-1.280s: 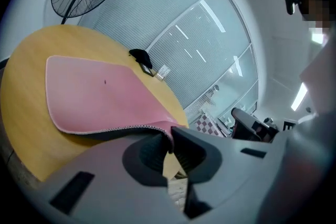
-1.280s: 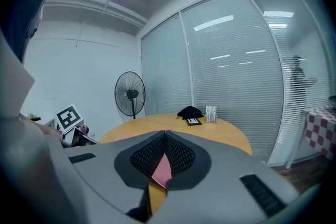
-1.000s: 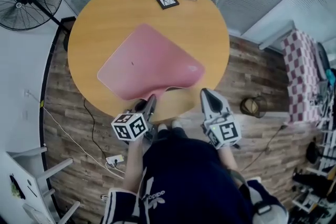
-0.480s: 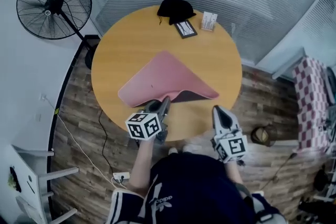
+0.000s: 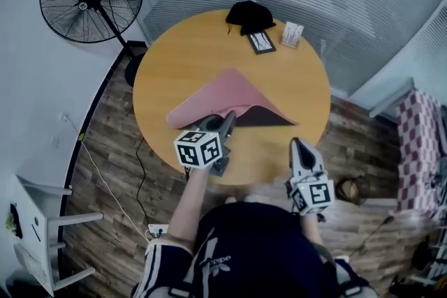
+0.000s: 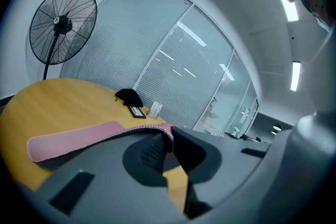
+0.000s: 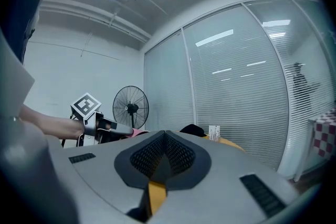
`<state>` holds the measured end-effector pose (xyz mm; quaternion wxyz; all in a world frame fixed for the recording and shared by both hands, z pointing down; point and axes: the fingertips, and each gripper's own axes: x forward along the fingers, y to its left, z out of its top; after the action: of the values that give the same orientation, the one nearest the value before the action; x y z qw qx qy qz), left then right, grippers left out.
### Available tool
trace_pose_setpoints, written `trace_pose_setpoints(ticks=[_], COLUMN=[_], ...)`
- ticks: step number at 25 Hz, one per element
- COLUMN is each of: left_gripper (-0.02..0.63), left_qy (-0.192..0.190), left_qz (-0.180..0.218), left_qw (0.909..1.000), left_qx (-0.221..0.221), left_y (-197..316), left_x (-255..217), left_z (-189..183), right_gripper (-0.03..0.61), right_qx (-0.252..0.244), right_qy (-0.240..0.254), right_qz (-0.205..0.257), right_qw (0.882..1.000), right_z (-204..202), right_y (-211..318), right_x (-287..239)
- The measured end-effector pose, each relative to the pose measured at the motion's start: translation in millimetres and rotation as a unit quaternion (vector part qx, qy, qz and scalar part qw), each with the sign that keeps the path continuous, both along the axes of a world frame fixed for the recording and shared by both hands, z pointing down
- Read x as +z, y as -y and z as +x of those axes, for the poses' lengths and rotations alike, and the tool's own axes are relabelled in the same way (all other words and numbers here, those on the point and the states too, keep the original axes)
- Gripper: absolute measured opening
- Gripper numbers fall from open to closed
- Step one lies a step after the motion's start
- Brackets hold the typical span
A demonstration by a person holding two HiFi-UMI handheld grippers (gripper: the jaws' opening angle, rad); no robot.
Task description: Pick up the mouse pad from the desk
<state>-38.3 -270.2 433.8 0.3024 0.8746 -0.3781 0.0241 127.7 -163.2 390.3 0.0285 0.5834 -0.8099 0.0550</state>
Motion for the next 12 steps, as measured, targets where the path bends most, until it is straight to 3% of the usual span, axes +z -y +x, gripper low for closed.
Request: trace_pose_setpoints(ticks=[12], left_gripper=[0.02], left_qy=[0.0], left_qz=[0.054], left_qw=[0.9984], left_qx=[-0.015], left_y=[40], left_x=[-45], left_z=[-16], right_gripper=[0.002], right_qx=[0.007], right_qy=[-0.005], right_qz=[0.012], right_qw=[1.0], right_z=[4], right_y=[1], right_x=[-9])
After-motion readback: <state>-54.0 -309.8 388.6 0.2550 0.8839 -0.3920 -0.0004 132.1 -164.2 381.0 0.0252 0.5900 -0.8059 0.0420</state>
